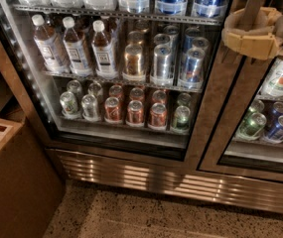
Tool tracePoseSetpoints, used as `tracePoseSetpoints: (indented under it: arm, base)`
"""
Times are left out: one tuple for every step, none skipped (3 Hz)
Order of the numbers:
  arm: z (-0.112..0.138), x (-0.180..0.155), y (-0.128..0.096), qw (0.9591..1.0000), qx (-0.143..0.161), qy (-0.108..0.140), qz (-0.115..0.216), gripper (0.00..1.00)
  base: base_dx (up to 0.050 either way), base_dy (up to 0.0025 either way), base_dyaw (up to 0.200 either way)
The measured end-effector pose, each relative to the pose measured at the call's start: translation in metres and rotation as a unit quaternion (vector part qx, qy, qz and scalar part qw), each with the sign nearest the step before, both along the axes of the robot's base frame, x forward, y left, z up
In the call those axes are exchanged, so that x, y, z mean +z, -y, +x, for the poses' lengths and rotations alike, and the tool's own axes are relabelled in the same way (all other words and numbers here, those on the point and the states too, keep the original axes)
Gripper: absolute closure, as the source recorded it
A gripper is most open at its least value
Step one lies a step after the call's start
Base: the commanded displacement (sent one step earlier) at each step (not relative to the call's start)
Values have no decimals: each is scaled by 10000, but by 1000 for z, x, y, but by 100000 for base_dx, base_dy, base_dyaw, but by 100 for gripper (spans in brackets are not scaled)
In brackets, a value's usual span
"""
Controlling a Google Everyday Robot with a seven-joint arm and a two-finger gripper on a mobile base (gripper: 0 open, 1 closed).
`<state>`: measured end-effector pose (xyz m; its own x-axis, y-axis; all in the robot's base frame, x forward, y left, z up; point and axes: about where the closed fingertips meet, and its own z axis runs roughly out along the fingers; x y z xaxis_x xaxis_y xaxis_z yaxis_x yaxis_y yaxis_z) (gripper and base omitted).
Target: Open left fridge door
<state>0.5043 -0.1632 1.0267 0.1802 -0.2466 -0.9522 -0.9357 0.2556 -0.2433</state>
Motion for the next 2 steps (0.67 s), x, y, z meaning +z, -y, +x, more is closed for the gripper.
tracePoseSetpoints:
  arm:
    - [-1, 3, 4, 10000, 0, 0, 0, 100]
    - [-3, 3, 4, 10000, 1, 0, -1, 100]
  base:
    - [0, 0, 0]
    - [0, 0, 0]
